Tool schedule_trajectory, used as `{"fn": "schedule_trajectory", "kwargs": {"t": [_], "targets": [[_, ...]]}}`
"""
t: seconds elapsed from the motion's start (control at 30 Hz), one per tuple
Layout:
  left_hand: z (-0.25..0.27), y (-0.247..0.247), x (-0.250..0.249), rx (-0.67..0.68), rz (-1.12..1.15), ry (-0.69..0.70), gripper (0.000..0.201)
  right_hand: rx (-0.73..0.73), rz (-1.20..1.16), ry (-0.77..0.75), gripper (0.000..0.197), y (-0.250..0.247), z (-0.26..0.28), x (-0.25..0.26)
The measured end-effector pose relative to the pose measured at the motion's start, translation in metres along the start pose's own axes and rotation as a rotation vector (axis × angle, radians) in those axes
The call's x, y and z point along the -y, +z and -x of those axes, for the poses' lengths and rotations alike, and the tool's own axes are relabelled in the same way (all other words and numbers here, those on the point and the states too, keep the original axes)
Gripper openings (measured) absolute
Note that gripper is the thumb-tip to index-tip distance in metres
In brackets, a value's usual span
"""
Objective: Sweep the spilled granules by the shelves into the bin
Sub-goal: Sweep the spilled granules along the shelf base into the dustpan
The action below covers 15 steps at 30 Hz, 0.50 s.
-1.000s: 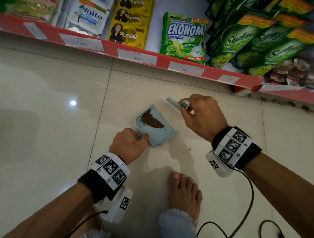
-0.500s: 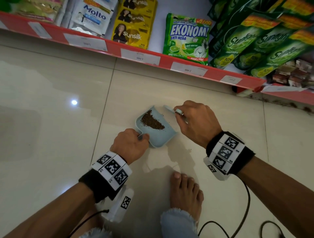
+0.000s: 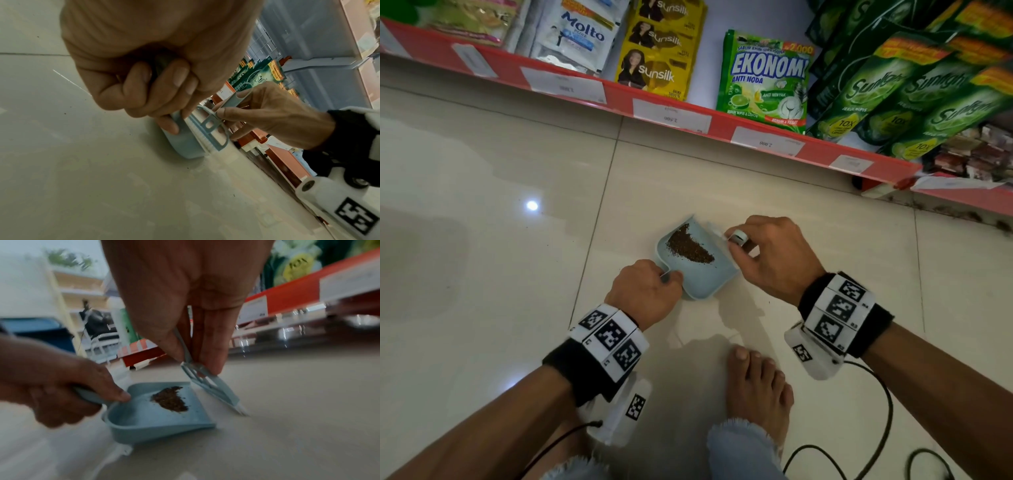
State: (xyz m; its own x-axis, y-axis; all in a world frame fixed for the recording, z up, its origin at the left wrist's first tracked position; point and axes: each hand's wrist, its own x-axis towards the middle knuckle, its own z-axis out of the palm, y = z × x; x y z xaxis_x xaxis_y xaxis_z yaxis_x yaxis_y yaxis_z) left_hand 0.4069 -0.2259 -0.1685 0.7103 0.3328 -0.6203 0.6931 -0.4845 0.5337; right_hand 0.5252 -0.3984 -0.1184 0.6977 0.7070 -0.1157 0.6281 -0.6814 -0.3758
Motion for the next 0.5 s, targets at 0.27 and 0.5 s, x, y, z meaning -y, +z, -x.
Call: {"fn": "schedule_trajectory", "kwargs": {"t": [0.27,0.5], "targets": [[0.0012,-0.0004,0.004,0.006,-0.009,-0.005,0.046,-0.122,0.128,0.017,0.026,-0.0047,-0.0049,-0.0006],[0.0009,0.0,0.0062,0.004,-0.006,-0.006,0.046,-0.098,-0.192,0.019,0.021,0.0015,-0.0033,0.0019]]}}
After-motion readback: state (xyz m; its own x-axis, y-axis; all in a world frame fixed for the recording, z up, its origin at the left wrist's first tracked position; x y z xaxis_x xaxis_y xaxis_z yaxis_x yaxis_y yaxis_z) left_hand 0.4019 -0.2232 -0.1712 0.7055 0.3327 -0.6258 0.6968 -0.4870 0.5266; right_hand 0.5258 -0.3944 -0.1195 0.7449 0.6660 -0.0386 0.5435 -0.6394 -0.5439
